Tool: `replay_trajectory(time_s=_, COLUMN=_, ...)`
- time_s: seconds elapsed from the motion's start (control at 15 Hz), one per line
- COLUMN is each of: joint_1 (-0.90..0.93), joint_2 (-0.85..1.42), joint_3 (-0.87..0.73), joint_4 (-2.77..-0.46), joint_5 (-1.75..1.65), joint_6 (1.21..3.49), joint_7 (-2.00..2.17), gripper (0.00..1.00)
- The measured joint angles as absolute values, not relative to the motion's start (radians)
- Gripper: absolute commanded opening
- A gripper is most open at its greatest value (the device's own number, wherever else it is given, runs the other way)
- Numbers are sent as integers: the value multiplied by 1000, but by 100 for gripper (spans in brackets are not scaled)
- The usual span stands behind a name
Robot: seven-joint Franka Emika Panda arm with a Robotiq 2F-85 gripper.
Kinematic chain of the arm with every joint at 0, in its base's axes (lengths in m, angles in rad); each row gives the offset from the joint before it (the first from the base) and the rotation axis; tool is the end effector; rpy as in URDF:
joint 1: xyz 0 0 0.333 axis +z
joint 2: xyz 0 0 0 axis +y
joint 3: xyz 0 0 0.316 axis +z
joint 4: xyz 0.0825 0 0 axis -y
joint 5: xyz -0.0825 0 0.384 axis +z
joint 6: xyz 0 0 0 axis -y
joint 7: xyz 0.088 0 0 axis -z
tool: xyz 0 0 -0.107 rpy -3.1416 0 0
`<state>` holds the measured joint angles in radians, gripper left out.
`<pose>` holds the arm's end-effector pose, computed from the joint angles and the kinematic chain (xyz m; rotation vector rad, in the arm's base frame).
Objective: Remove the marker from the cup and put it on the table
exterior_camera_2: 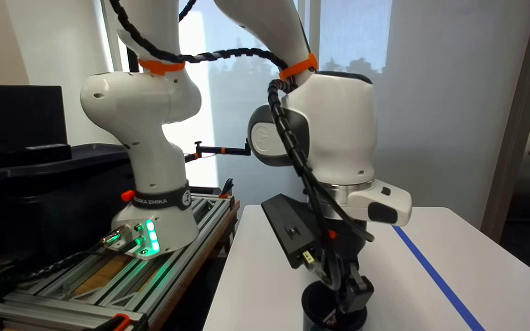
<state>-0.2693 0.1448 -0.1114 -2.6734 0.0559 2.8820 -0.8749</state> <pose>0.3901 -0.1615 0.1952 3.0268 0.6805 0.0818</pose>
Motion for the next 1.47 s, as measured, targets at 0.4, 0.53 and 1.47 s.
replay_trajectory(time_s=0.4, joint_1=-284, joint_2=160, joint_3=-77, joint_4=-2663, joint_5=57, joint_6=2882, joint_7=-901, gripper=36)
replay_trajectory(time_s=0.53, joint_1=-284, joint_2=163, joint_3=-68, joint_4=-2663, joint_5=58, joint_6=2882, joint_7=-905, gripper=34)
replay_trajectory(time_s=1.47, joint_1=-306, joint_2=221, joint_3=-46, joint_4=-2637, joint_5=58, joint_6=2887, joint_7=-934, gripper=4)
